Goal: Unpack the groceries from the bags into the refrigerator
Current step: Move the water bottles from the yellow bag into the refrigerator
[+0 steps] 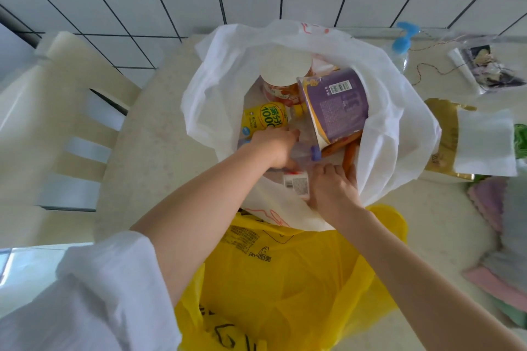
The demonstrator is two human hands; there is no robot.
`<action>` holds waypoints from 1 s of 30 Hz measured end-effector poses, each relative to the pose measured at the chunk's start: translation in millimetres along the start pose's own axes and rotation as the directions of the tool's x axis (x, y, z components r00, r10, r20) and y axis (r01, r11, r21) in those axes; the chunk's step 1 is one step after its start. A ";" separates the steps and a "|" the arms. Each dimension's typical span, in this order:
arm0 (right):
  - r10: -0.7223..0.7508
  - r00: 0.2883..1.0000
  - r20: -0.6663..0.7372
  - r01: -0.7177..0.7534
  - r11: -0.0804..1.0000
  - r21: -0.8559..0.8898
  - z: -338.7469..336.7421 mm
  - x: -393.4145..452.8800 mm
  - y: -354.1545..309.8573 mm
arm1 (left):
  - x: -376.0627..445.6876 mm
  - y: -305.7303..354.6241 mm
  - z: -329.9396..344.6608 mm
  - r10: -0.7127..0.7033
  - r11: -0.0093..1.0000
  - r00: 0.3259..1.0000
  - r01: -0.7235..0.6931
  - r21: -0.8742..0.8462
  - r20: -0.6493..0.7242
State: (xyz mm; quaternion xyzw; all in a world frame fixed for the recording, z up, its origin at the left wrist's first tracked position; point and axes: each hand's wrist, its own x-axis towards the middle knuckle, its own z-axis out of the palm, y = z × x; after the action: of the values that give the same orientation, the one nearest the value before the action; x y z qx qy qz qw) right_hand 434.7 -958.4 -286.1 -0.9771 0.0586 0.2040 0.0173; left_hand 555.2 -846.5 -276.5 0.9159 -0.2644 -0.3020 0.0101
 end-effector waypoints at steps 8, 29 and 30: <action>0.040 0.995 0.091 -0.056 0.982 0.181 -24.4 -13.1 0.1 | -32.5 -14.0 -9.4 0.038 0.999 0.979 -0.032 0.033 -0.200; -0.072 0.837 -0.543 0.440 0.679 0.588 -80.3 -58.0 -35.9 | -115.6 -52.0 18.8 -0.273 0.747 0.734 -0.246 -0.617 -0.622; -0.077 0.842 -0.534 0.438 0.676 0.593 -75.1 -57.1 -39.7 | -113.8 -51.5 18.6 -0.276 0.736 0.745 -0.243 -0.632 -0.608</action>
State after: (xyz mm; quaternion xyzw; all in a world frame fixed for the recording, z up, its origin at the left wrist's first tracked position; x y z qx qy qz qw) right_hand 417.4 -917.2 -194.0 -0.9141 -0.0101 -0.0794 0.3976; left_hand 492.2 -743.8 -238.5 0.8946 -0.1054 -0.0290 0.4332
